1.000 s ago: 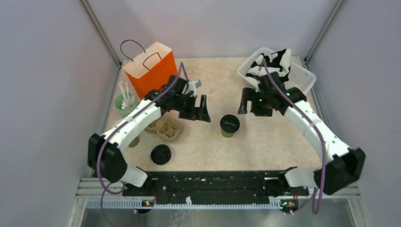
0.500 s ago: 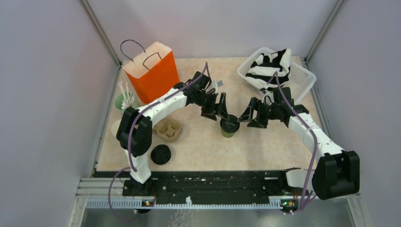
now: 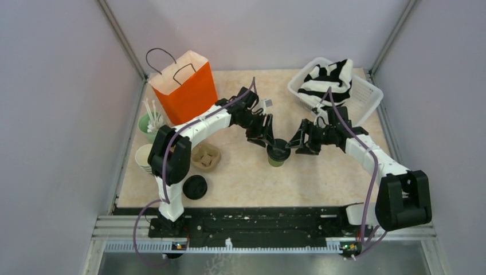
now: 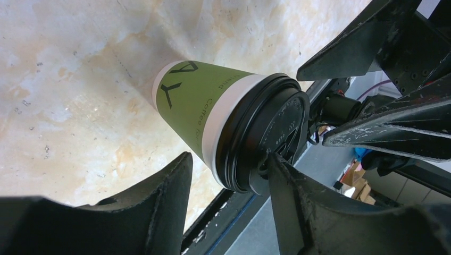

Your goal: Pack the takeout coffee

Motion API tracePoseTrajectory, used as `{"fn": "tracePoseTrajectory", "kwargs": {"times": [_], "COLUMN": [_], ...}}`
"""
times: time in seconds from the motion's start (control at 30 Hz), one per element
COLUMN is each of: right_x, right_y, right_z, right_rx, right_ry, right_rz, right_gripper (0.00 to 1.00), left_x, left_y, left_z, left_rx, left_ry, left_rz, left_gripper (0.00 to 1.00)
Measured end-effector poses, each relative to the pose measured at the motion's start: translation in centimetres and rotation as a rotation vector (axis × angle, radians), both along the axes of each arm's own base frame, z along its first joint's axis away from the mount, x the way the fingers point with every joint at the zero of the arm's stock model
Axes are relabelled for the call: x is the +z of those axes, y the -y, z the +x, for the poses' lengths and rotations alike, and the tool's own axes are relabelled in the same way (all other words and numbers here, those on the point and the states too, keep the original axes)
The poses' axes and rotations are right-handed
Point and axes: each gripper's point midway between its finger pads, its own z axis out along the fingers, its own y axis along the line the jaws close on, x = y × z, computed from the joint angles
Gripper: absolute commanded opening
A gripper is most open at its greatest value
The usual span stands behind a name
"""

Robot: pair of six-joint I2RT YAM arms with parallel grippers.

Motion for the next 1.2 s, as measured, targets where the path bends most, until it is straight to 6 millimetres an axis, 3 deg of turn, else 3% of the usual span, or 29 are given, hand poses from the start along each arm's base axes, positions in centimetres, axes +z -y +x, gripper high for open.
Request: {"fn": "tracePoseTrajectory", "kwargs": {"times": [0.27, 0.77, 1.03, 1.2], "right_x": [-0.6, -1.1, -2.2, -2.1], "right_y": [-0.4, -1.0, 1.4, 1.4], "right_z": [0.2, 0.8, -0.5, -0.6], "right_rx": [0.016, 0.018, -0.074, -0.069], "right_ry": [-0.014, -0.018, -0.067, -0.066], "right_rz": [0.019, 0.078, 0.151, 0.158], "right_gripper": [0.63, 0.62, 0.58, 0.54], "left_x": [0.0, -0.2, -0.3, -0.3], "left_y": [-0.1, -0.2, -0.2, -0.2], "left_z": [0.3, 0.3, 0.2, 0.2], "left_rx": [0.014, 0.027, 0.029, 0.029], "left_ry": [-0.013, -0.047, -0.052, -0.053], "left_rz": [-0.013, -0.044, -0.043, -0.044], "left_gripper": [0.45, 0.43, 0.43, 0.42]}}
